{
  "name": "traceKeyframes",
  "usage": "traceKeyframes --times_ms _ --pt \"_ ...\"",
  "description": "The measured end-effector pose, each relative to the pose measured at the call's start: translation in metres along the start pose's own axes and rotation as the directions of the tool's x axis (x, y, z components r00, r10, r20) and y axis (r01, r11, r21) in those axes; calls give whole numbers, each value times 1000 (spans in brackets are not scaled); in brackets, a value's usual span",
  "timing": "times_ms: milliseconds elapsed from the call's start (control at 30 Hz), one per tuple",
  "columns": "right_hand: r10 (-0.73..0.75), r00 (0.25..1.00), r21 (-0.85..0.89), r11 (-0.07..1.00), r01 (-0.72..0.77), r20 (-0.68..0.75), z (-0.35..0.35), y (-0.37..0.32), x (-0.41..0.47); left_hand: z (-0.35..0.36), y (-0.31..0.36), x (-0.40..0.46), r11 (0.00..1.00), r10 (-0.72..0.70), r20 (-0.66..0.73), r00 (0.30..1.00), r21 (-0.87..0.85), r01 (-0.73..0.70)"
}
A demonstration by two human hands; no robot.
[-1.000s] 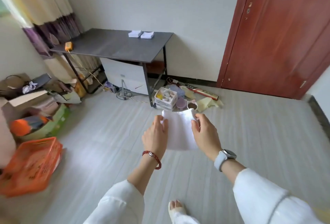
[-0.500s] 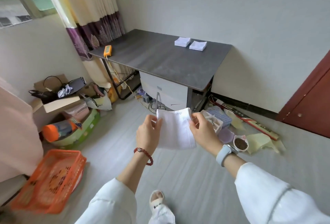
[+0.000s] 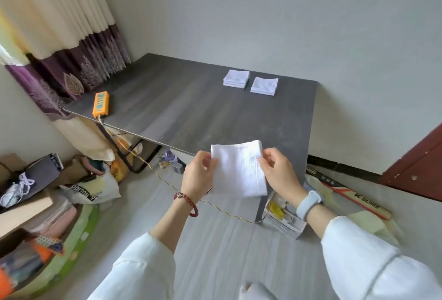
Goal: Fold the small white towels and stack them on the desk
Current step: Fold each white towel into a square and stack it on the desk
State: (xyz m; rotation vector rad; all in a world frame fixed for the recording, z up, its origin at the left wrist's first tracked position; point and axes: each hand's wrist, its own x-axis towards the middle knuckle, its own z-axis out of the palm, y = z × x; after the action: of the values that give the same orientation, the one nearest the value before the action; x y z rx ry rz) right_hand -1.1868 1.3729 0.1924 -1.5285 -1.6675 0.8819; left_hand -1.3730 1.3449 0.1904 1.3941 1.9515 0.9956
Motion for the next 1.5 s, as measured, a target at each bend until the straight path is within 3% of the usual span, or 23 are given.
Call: traceKeyframes --times_ms 167,467,800,1300,1433,1500 --pt "105 994 30 994 -104 -30 8 36 121 50 6 129 996 -19 78 997 -86 25" --pt "242 966 104 967 -232 -93 10 83 367 146 45 383 997 -52 209 977 -45 63" --pt "348 920 42 937 -346 -180 -5 127 545 242 78 555 998 -47 349 936 51 31" --pt "462 867 -41 878 -477 -187 20 198 624 330 62 632 944 -84 330 940 328 -31" --pt "492 837 -148 834 -532 -239 26 207 624 340 54 630 922 19 320 947 360 -140" --pt "341 860 -295 836 -462 -379 29 205 620 343 49 627 908 173 285 943 325 -265"
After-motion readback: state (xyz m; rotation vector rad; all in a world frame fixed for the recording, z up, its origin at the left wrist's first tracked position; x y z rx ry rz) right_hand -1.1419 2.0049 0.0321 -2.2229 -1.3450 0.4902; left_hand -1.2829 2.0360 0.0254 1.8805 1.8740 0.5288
